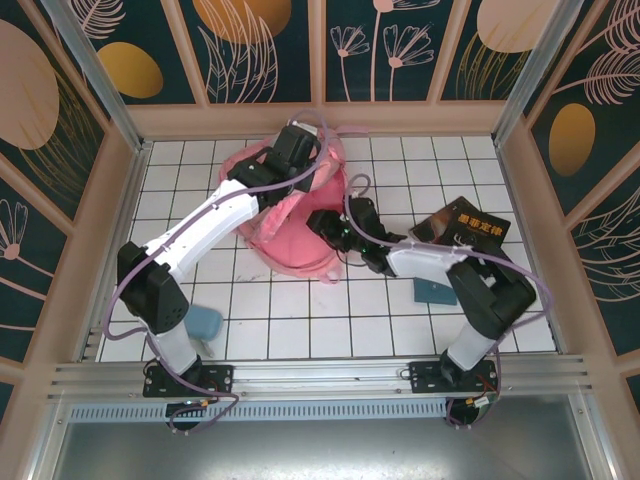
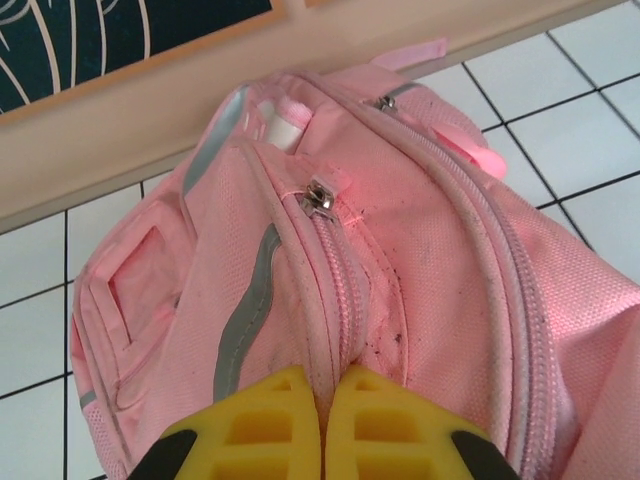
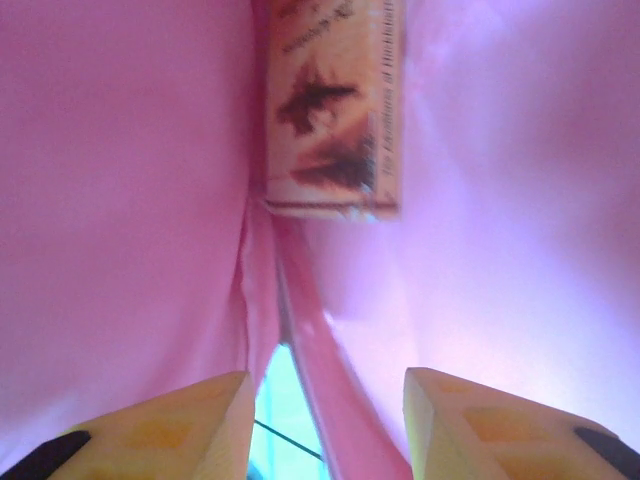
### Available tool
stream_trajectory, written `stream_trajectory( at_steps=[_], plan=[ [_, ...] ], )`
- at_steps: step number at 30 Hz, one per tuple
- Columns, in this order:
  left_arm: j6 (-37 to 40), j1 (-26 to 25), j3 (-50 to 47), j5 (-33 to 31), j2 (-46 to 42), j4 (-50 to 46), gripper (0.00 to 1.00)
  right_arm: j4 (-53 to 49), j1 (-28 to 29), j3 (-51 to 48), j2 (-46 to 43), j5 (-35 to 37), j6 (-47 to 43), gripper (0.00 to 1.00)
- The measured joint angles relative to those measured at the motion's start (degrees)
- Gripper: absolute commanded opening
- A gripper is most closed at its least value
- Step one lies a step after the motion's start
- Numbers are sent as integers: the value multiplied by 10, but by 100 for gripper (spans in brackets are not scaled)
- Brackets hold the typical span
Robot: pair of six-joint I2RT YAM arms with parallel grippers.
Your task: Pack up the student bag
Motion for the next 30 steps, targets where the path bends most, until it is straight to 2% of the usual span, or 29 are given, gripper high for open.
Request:
stream_trajectory(
  at_steps=[5,8,11,14,17,20,23,26,30],
  plan=[
    [-2,1,-111,-9,-34,42,0,-127,-7,-43,-142,70,-64,61],
    [-4,5,-156,-13,-52,56,0,-184,-41,-43,-208,100,-91,68],
    [-6,10,-194,-12,-67,66,0,-243,-123,-39,-235,123,-118,75],
    [-11,10,-231,-10,-83,75,0,-304,-219,-25,-212,151,-153,78],
    [-15,11,-271,8,-106,86,15,-343,-290,-13,-174,188,-186,83],
    [-32,14,-308,41,-127,90,41,-363,-349,-6,-135,207,-212,88],
    [-61,16,-331,75,-143,94,60,-375,-403,10,-87,218,-233,93],
    [-90,18,-334,98,-153,106,70,-379,-438,30,-40,223,-255,93],
    [-120,19,-332,124,-165,134,75,-385,-445,69,21,218,-301,91]
  ],
)
